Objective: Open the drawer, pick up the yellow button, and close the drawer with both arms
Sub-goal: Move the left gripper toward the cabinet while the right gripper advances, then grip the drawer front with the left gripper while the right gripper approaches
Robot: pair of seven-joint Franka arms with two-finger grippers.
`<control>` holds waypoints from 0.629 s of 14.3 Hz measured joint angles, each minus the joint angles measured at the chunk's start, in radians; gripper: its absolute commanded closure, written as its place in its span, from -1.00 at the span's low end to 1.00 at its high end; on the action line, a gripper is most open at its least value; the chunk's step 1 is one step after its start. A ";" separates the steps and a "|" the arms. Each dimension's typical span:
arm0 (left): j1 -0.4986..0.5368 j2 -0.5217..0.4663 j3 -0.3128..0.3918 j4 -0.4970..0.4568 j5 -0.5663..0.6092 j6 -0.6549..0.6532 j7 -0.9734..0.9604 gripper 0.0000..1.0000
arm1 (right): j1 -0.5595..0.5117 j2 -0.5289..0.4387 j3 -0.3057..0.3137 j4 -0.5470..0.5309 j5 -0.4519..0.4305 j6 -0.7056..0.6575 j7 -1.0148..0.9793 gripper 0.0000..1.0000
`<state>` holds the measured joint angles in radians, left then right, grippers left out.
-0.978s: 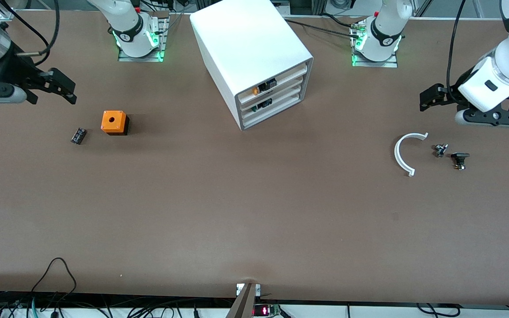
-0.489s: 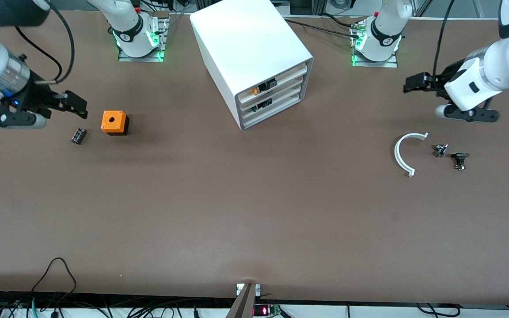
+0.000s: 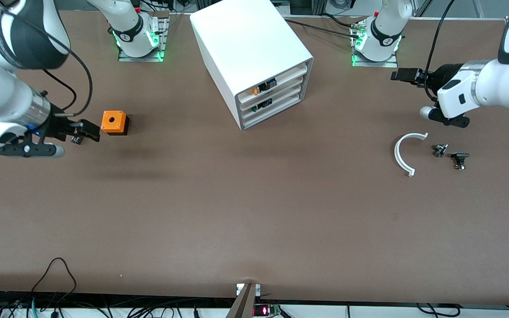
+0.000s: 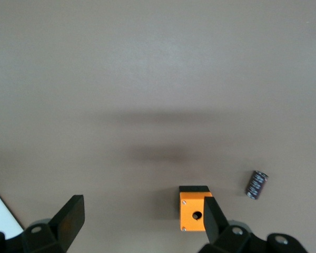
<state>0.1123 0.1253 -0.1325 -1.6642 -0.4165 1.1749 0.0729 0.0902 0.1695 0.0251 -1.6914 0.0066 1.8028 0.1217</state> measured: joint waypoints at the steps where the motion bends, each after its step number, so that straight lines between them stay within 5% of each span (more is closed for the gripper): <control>1: 0.019 0.022 0.000 -0.011 -0.041 -0.008 0.063 -1.00 | 0.002 0.017 0.001 0.000 0.002 0.020 0.001 -1.00; 6: 0.084 0.155 -0.002 -0.099 -0.248 0.042 0.358 -1.00 | 0.009 0.098 0.003 0.007 0.028 0.071 0.079 -1.00; 9: 0.079 0.216 -0.062 -0.153 -0.389 0.193 0.455 -1.00 | 0.037 0.155 0.006 0.048 0.042 0.076 0.152 -1.00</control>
<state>0.1913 0.3411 -0.1948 -1.8173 -0.8051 1.3675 0.5275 0.1272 0.3242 0.0306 -1.6432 0.0482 1.8792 0.2740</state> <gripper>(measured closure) 0.000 0.000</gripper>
